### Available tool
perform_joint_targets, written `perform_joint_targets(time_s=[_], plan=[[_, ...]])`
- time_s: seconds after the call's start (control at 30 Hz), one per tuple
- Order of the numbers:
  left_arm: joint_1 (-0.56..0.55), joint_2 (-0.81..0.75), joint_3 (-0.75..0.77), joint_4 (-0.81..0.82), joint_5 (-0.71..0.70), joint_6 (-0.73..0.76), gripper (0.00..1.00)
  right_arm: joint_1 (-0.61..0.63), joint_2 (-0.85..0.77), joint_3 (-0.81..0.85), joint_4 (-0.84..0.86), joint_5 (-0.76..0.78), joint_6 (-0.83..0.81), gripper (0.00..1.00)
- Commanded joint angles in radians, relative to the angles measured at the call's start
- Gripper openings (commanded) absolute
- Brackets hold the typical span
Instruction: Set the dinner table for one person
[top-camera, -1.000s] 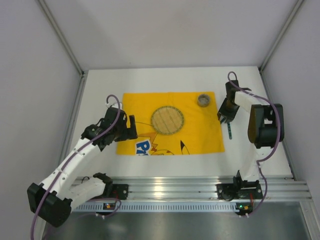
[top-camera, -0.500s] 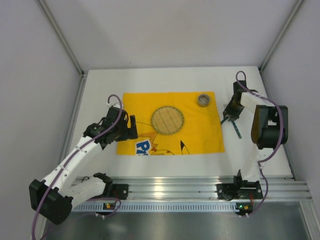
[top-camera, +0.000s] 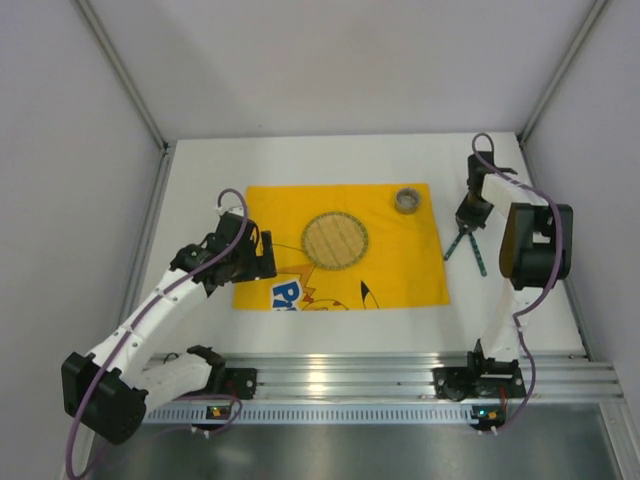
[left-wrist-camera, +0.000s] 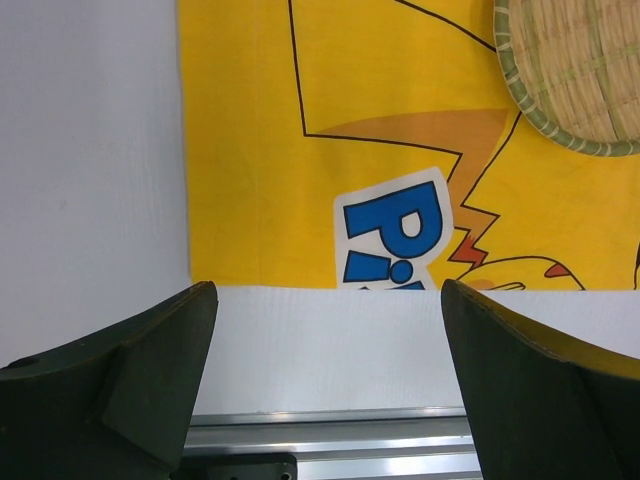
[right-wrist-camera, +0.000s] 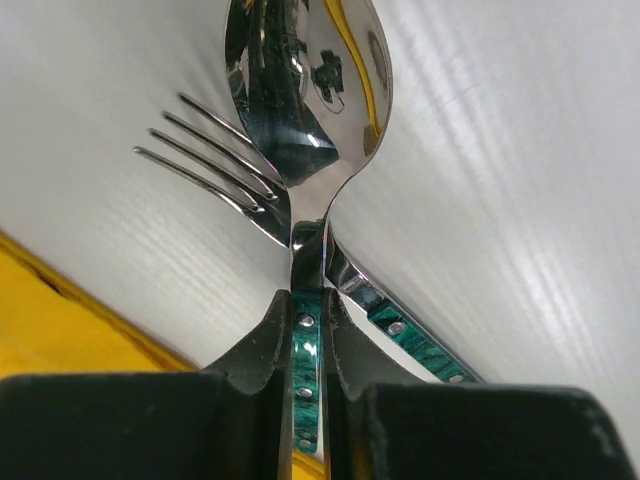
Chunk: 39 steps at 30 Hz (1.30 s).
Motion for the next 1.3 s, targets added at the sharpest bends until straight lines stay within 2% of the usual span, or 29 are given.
perform_joint_targets(time_s=[0.0, 0.13, 0.23, 0.27, 0.33, 0.4, 0.43, 0.53, 0.7, 0.83, 1.2, 1.27], plan=[[0.004, 0.003, 0.004, 0.025, 0.016, 0.005, 0.99, -0.037, -0.006, 0.148, -0.084, 0.207, -0.046, 0.00], [0.004, 0.005, 0.037, 0.005, 0.004, 0.021, 0.99, -0.028, -0.056, 0.299, -0.168, 0.237, -0.071, 0.00], [0.004, -0.003, 0.050, -0.006, -0.012, 0.038, 0.99, 0.034, -0.122, 0.353, -0.191, 0.252, -0.097, 0.00], [0.004, -0.005, 0.051, -0.004, -0.012, 0.041, 0.99, 0.107, -0.157, 0.354, -0.191, 0.243, -0.109, 0.00], [0.004, -0.015, 0.050, -0.006, -0.005, 0.038, 0.99, 0.178, -0.211, 0.338, -0.191, 0.238, -0.144, 0.00], [0.004, -0.032, 0.041, 0.010, 0.005, 0.036, 0.99, 0.291, -0.244, 0.304, -0.172, 0.162, -0.173, 0.00], [0.004, -0.058, 0.025, 0.014, 0.013, 0.032, 0.98, 0.366, -0.271, 0.258, -0.162, 0.143, -0.176, 0.00], [0.004, -0.110, 0.007, 0.027, 0.015, 0.019, 0.98, 0.486, -0.303, 0.145, -0.110, 0.082, -0.152, 0.00], [0.004, -0.161, 0.025, -0.007, -0.001, 0.007, 0.99, 0.508, -0.256, 0.047, -0.021, 0.002, -0.077, 0.00], [0.004, -0.207, 0.028, -0.027, -0.002, -0.002, 0.99, 0.508, -0.150, 0.058, -0.009, -0.009, -0.080, 0.00], [0.004, -0.290, 0.059, -0.108, -0.042, -0.021, 0.99, 0.508, -0.023, 0.072, 0.028, -0.044, -0.090, 0.00], [0.004, -0.301, 0.062, -0.110, -0.045, -0.024, 0.99, 0.508, -0.011, 0.074, 0.025, -0.044, -0.089, 0.07]])
